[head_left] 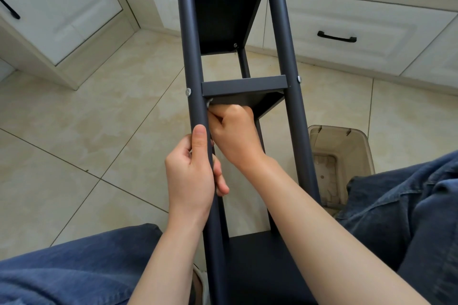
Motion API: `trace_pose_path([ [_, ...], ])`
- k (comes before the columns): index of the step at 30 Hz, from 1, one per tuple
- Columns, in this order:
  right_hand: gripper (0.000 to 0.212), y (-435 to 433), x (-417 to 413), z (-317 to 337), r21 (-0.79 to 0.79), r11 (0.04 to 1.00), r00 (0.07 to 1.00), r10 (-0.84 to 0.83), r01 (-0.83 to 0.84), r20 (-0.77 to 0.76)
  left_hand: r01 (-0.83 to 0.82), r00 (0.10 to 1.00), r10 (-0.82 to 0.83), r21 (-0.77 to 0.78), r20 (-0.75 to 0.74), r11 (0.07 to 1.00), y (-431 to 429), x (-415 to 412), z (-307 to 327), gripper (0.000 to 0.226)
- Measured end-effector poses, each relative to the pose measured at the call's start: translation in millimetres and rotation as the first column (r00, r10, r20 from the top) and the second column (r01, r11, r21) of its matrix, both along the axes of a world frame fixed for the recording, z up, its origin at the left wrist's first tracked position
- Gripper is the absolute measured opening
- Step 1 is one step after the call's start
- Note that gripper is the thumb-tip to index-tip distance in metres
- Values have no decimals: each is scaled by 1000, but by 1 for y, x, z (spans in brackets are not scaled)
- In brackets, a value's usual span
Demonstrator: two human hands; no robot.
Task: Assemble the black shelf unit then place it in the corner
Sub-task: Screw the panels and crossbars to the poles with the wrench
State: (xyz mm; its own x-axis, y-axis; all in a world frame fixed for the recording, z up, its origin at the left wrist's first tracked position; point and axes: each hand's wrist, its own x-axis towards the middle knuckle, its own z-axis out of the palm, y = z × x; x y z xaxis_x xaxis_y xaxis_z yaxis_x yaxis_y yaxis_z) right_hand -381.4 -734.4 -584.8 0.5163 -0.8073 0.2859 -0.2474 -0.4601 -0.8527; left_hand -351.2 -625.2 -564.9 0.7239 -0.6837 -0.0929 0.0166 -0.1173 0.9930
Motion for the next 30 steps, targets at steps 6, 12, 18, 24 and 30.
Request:
trace_pose_path([
  [6, 30, -2, -4, 5, -44, 999, 996, 14, -17, -83, -12, 1000, 12, 15, 5, 1000, 0, 1, -2, 64],
  [12, 38, 10, -16, 12, 16, 1000, 980, 0, 4, -198, -31, 999, 30, 29, 19, 999, -1, 2, -3, 56],
  [18, 31, 10, -44, 36, 44, 999, 924, 17, 0, -382, -41, 999, 41, 18, -2, 999, -7, 0, -3, 48],
  [24, 29, -9, -68, 88, 3, 984, 956, -173, 179, -235, -18, 1000, 18, -22, -18, 1000, -5, -1, 2, 49],
  [30, 20, -52, -75, 125, -72, 957, 867, -286, 282, -409, 1, 1000, 0, -76, 20, 997, 1, 2, 6, 56],
])
